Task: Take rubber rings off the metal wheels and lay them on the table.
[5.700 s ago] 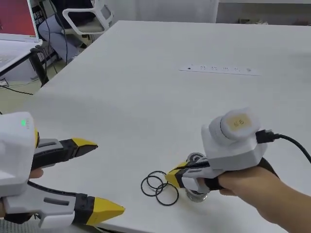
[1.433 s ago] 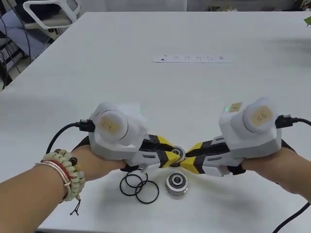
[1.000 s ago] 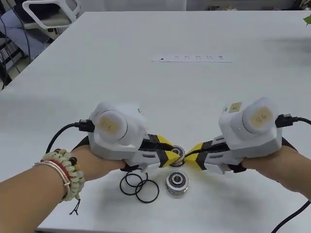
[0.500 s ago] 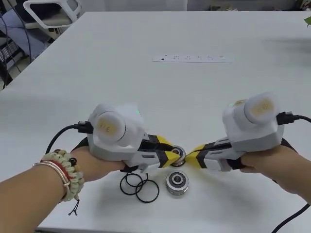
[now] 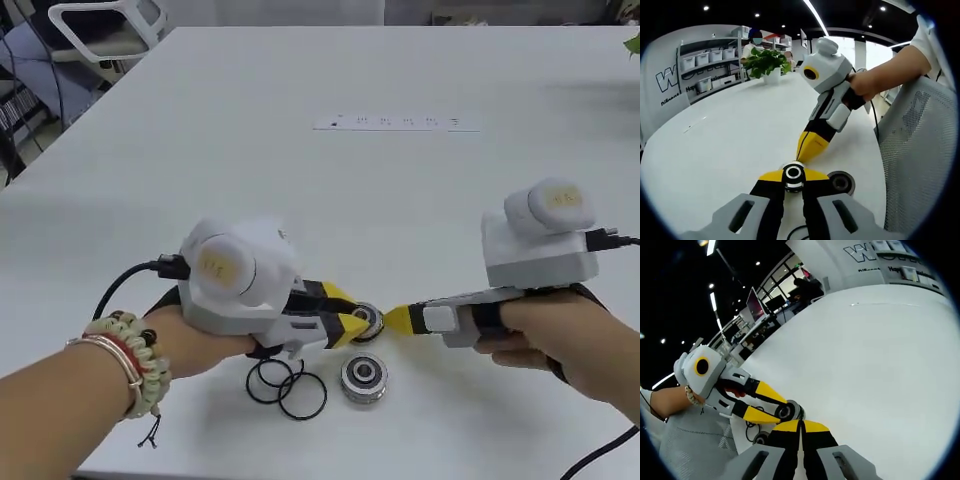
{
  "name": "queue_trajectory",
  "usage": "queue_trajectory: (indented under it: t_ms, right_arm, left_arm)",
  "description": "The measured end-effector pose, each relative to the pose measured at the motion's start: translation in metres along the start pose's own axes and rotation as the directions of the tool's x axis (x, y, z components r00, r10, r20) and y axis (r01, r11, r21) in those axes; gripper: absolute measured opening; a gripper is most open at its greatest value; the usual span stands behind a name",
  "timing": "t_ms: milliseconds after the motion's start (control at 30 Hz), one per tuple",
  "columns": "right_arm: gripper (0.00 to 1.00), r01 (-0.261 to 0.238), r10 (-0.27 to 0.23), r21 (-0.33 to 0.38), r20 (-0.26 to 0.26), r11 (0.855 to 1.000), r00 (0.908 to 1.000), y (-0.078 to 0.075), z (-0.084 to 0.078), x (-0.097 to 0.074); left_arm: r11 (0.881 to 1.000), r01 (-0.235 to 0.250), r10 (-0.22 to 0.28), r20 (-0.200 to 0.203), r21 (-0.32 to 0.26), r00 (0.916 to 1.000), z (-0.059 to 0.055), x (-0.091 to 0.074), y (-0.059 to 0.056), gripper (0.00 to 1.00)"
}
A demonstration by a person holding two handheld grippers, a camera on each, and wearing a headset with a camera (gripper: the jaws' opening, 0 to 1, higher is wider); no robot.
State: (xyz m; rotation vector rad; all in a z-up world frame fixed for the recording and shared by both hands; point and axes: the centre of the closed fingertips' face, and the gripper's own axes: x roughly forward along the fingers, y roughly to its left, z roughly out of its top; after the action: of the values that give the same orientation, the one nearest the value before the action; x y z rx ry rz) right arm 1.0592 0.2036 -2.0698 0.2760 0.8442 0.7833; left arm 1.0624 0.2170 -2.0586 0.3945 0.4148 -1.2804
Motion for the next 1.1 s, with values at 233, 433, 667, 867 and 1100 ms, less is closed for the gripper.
queue_trajectory:
  t_ms: [233, 433, 667, 867, 1100]
  right_arm:
    - [0.0, -0.005, 0.005, -0.032, 0.002, 0.999, 1.0, 0.0088, 0.0046, -0.0001]
    - [0.0, -0.011, 0.011, -0.028, 0.005, 1.0, 0.9999, 0.0091, 0.0061, -0.0001]
    - [0.0, -0.005, 0.005, -0.052, -0.003, 0.999, 1.0, 0.0083, 0.0064, 0.0001]
    - [0.0, 0.0, -0.001, -0.076, -0.01, 0.997, 0.9999, 0.0089, 0.0062, 0.0]
    - [0.0, 0.004, -0.006, -0.105, -0.015, 0.994, 0.9999, 0.0111, 0.0074, 0.0001]
  left_arm:
    - [1.0, -0.004, 0.004, -0.002, 0.008, 1.0, -0.0001, 0.0001, -0.0002, 0.08]
    - [1.0, -0.003, 0.003, -0.002, 0.008, 1.0, 0.0, 0.0001, -0.0002, 0.08]
    - [1.0, -0.004, 0.004, 0.006, -0.005, 1.0, -0.0001, 0.0004, -0.0002, 0.08]
    - [1.0, -0.003, 0.003, 0.009, -0.006, 1.0, 0.0001, 0.0008, -0.0004, 0.08]
    - [1.0, -0.002, 0.002, 0.008, 0.002, 1.0, 0.0001, 0.0007, -0.0006, 0.08]
